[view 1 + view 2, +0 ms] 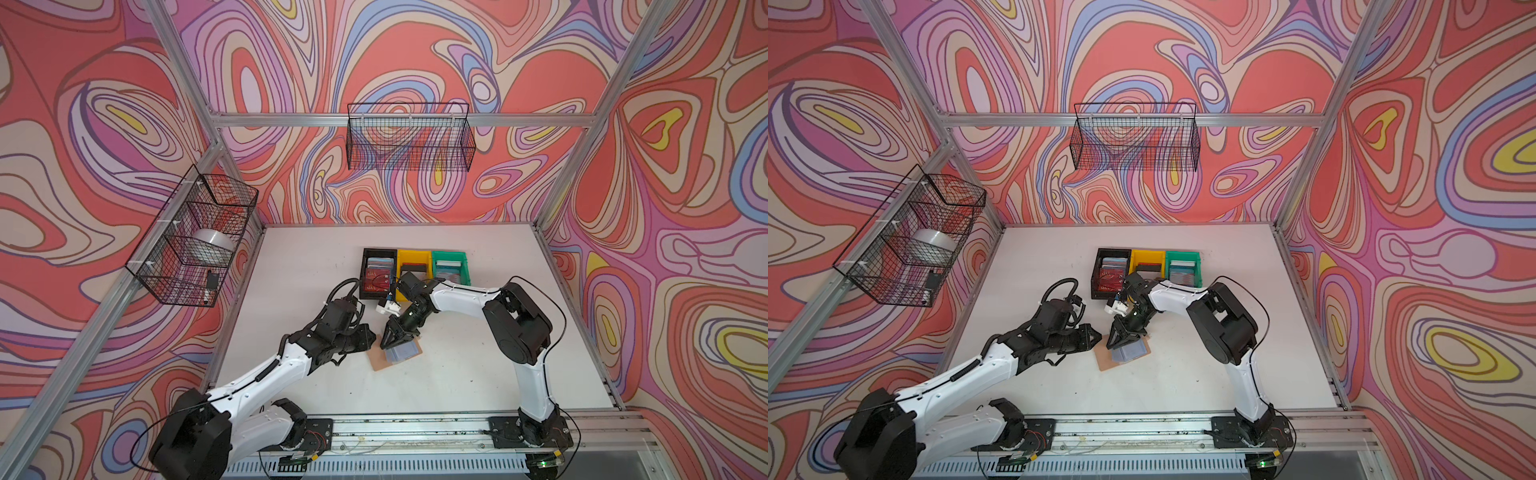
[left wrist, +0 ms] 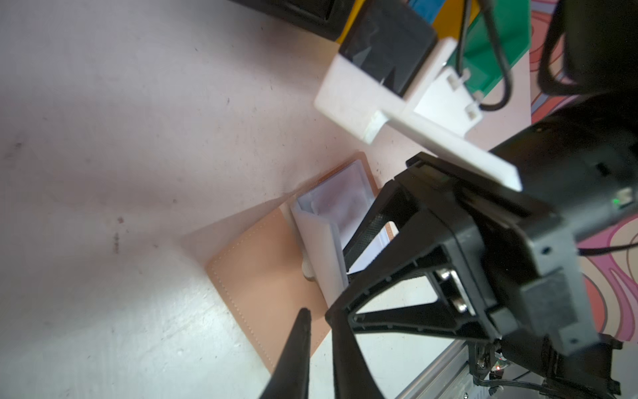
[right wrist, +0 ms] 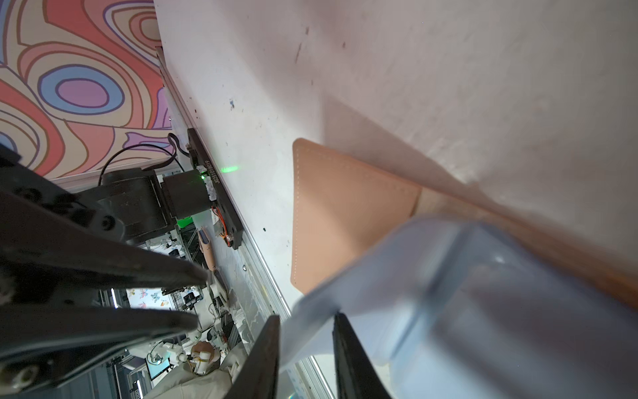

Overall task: Take the credit cards out of the card holder
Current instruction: Flip over the card slot on the card holder.

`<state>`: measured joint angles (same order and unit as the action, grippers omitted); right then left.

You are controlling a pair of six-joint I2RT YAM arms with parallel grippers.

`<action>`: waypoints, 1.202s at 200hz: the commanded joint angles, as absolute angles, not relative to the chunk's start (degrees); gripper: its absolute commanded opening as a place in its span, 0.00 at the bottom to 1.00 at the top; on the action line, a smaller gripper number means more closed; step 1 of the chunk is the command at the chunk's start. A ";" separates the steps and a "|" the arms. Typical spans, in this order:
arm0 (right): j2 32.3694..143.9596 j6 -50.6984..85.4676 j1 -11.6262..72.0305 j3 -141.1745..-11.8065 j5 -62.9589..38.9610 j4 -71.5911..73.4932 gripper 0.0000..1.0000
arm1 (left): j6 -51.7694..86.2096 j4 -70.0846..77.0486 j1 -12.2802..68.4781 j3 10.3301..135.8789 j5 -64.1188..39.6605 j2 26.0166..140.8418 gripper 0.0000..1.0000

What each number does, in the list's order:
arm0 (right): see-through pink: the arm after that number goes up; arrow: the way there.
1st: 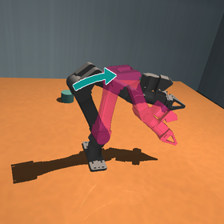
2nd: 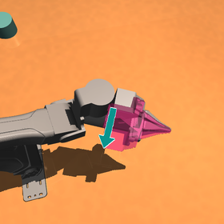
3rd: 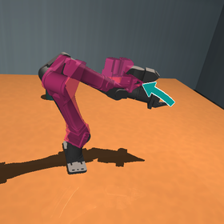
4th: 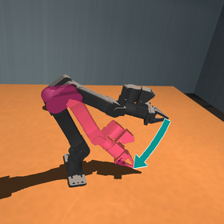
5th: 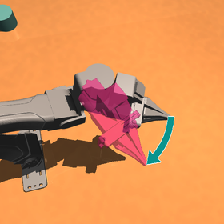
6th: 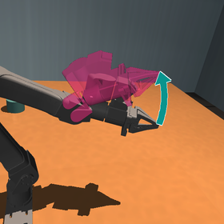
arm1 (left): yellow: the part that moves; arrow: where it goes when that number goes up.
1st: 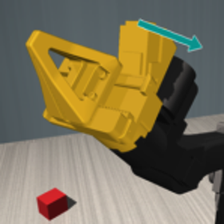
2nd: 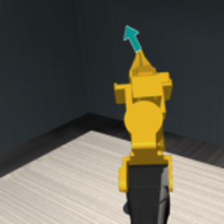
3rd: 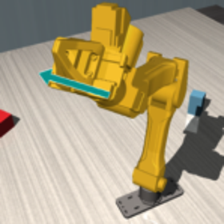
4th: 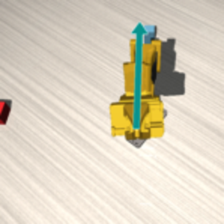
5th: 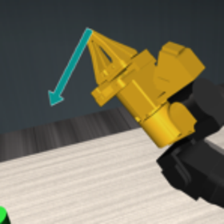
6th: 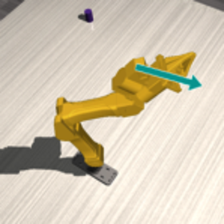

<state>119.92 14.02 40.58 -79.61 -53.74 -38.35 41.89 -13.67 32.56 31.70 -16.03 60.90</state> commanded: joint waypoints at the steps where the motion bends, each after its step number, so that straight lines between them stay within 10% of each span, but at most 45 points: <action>1: 123.30 14.24 41.01 -79.98 -56.55 -36.02 0.31 | 43.02 -17.51 31.91 30.10 -13.82 58.34 0.18; 18: 123.73 14.15 41.11 -79.82 -57.22 -35.17 0.48 | 43.10 -17.18 31.73 30.06 -13.83 58.81 0.18; 240: 116.54 13.14 35.02 -77.09 -35.85 -42.78 0.43 | 46.58 3.81 31.68 30.06 -20.18 80.95 0.16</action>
